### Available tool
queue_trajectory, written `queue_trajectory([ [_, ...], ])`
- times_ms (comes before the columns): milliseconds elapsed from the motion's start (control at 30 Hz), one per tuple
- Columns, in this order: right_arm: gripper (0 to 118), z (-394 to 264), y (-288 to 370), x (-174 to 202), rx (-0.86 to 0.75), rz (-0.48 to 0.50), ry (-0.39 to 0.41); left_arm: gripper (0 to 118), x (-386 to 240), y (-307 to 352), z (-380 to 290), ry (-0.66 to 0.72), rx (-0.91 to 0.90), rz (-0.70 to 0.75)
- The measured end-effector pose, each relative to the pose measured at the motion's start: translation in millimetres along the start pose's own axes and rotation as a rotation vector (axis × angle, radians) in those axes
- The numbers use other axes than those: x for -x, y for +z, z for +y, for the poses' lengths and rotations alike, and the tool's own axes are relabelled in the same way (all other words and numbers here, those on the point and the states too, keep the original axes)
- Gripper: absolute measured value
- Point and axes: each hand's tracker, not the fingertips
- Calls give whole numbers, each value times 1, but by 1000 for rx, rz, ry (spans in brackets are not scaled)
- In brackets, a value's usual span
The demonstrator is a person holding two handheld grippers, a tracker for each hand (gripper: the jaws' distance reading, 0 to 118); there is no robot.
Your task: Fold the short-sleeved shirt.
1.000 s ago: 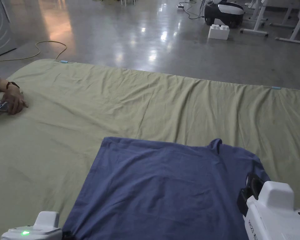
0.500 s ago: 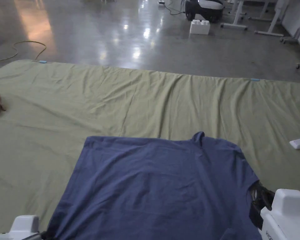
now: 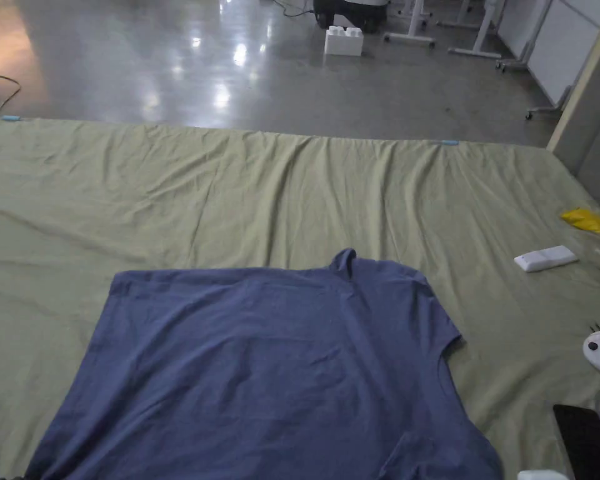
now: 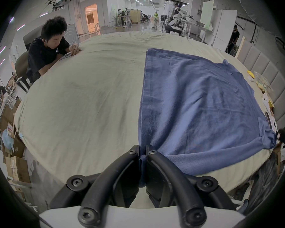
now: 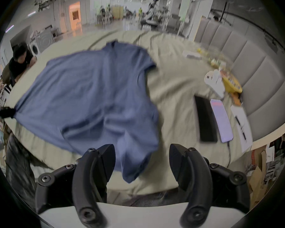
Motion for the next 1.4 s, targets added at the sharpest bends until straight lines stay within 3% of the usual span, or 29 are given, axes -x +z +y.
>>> queue_trajectory([
  [133,71,-16,-34,5,80,-27,10,7,0,-1,0,1,4,-3],
  [233,67,-17,-48,-2,61,-4,-41,7,1,0,-1,1,6,-6],
  [267,59,-16,-48,-3,52,18,-54,7,1,0,-1,2,6,-6],
  [333,23,-11,-42,-5,16,57,-80,7,0,1,-2,4,6,-8],
  [400,9,-6,-41,-2,11,47,-67,7,0,0,-2,6,6,-9],
  [467,7,-2,-41,-2,28,63,-53,7,1,0,-2,9,7,-7],
  [600,6,5,-27,5,42,0,45,7,-27,20,-7,22,4,-10],
  [667,6,8,-18,7,44,-15,70,7,-4,-2,-12,31,-2,-16],
  [867,6,18,-3,0,-3,-24,49,7,-3,4,-12,41,-40,-31],
  [1133,6,73,5,-3,-123,14,13,7,-92,59,37,60,-135,-35],
  [1200,6,92,3,-2,-150,21,15,7,-16,18,69,45,-170,-36],
  [1300,6,126,-9,-3,-173,13,15,7,-20,2,98,40,-171,-34],
  [1400,6,156,-29,-6,-184,12,-4,7,-11,7,79,44,-170,-25],
])
